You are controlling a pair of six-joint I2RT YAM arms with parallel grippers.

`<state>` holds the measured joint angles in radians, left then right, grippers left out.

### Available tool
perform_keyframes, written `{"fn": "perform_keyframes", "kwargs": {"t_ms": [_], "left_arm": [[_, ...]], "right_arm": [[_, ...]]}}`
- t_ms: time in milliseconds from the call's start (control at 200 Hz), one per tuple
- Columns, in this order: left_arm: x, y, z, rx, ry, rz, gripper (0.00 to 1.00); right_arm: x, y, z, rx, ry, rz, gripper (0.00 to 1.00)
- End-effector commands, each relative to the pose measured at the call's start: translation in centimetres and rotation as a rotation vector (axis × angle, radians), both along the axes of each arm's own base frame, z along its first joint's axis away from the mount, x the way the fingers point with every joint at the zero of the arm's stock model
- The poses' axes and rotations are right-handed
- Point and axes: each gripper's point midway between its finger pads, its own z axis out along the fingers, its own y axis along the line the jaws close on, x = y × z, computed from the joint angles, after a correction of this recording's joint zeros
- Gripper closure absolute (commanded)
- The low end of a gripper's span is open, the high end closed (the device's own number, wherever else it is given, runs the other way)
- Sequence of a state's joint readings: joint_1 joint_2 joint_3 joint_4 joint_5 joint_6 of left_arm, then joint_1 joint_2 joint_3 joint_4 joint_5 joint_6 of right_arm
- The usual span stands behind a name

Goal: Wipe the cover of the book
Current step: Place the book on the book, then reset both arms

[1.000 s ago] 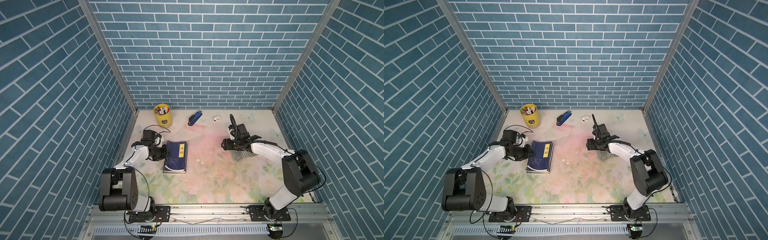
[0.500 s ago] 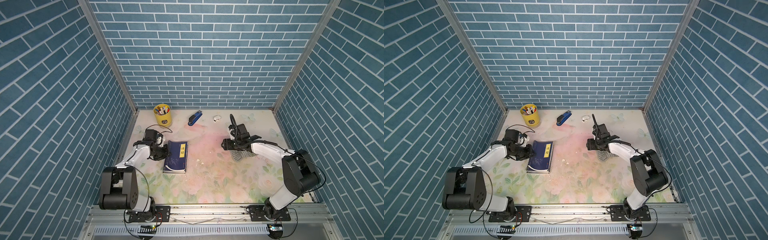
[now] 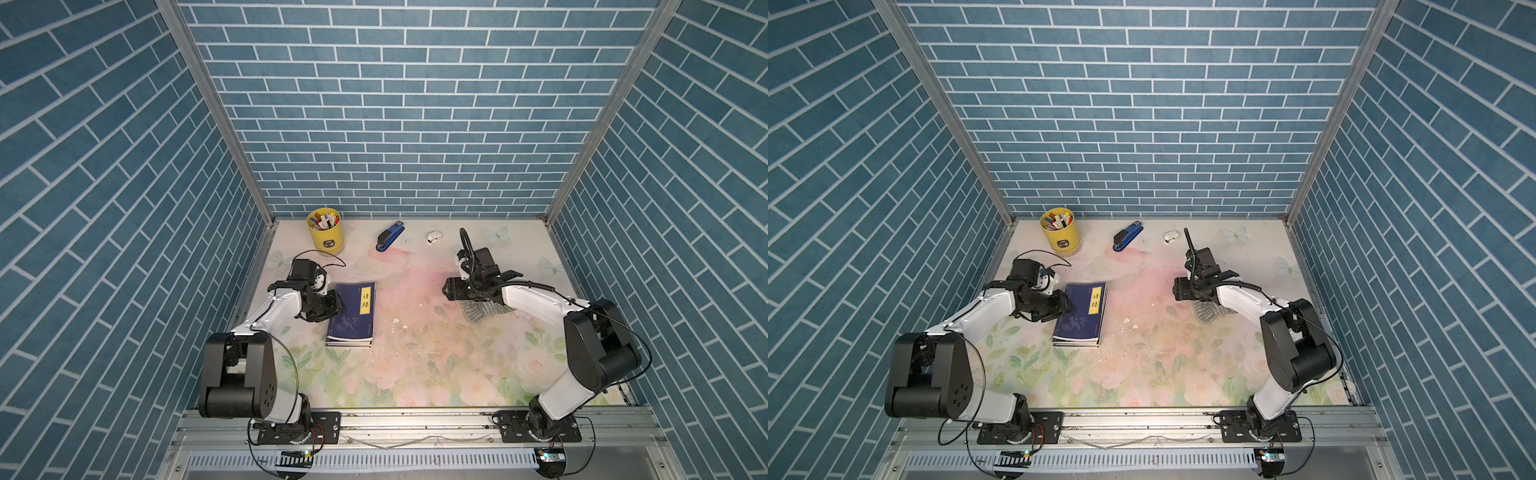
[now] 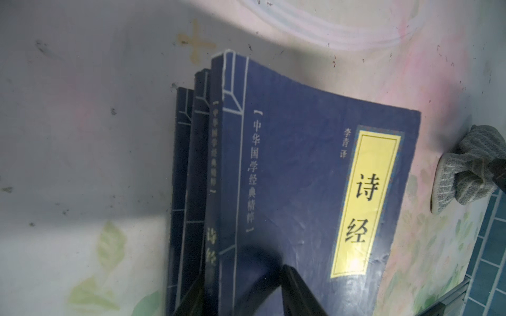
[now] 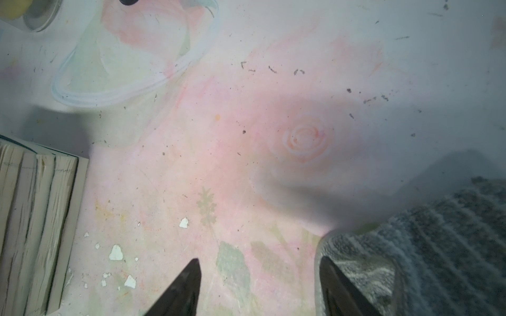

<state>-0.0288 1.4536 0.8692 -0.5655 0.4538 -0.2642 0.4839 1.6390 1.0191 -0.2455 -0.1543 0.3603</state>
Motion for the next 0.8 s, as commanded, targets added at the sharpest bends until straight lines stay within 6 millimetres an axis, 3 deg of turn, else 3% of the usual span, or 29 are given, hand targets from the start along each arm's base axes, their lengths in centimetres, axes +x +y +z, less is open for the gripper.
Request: {"fn": "perform_keyframes", "kwargs": {"t_ms": [0, 190, 465, 590, 700, 795], "left_arm": [[0.0, 0.7, -0.1, 0.048, 0.018, 0.006, 0.53], [0.8, 1.2, 0.5, 0.081, -0.008, 0.023, 0.47], [3.3, 2.1, 4.1, 0.125, -0.125, 0.064, 0.35], [5.6, 2.3, 8.0, 0.103, -0.278, 0.130, 0.28], [7.6, 2.2, 13.0, 0.034, -0.475, 0.214, 0.17], [8.5, 2.6, 15.5, 0.022, -0.586, 0.257, 0.10]], "right_arm": [[0.2, 0.0, 0.2, -0.001, -0.017, 0.020, 0.31], [0.2, -0.1, 0.3, -0.002, -0.019, 0.017, 0.31], [0.3, -0.2, 0.9, -0.005, -0.034, 0.015, 0.31], [0.7, -0.5, 1.4, -0.020, -0.047, 0.010, 0.30], [1.6, -1.6, 2.1, -0.054, -0.059, -0.026, 0.30], [2.5, -3.2, 3.3, -0.106, -0.088, -0.066, 0.30]]}}
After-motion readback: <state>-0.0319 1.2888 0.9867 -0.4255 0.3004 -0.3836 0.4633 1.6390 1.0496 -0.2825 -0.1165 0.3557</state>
